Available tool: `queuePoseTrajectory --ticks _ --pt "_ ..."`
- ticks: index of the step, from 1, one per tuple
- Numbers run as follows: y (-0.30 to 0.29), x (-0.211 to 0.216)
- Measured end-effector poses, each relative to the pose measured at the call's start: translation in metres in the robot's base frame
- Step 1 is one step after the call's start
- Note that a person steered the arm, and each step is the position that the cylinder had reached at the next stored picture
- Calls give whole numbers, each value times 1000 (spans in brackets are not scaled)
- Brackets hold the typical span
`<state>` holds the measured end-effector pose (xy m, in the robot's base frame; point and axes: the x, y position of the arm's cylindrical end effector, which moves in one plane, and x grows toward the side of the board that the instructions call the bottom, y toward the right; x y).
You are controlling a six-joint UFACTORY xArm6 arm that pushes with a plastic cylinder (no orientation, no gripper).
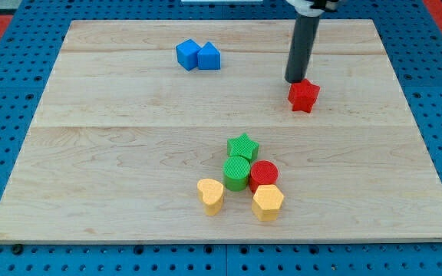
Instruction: Move red circle to the right of red star
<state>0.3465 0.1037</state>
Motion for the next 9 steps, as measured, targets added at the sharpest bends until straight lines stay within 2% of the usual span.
queuePoseTrajectory --ticks 2,3,5,6,7,8,9 --pt "-68 36" --pt "-57 97" --pt "4 197" --pt "6 236" --pt "6 259" --pt "-3 259" --pt "-4 239"
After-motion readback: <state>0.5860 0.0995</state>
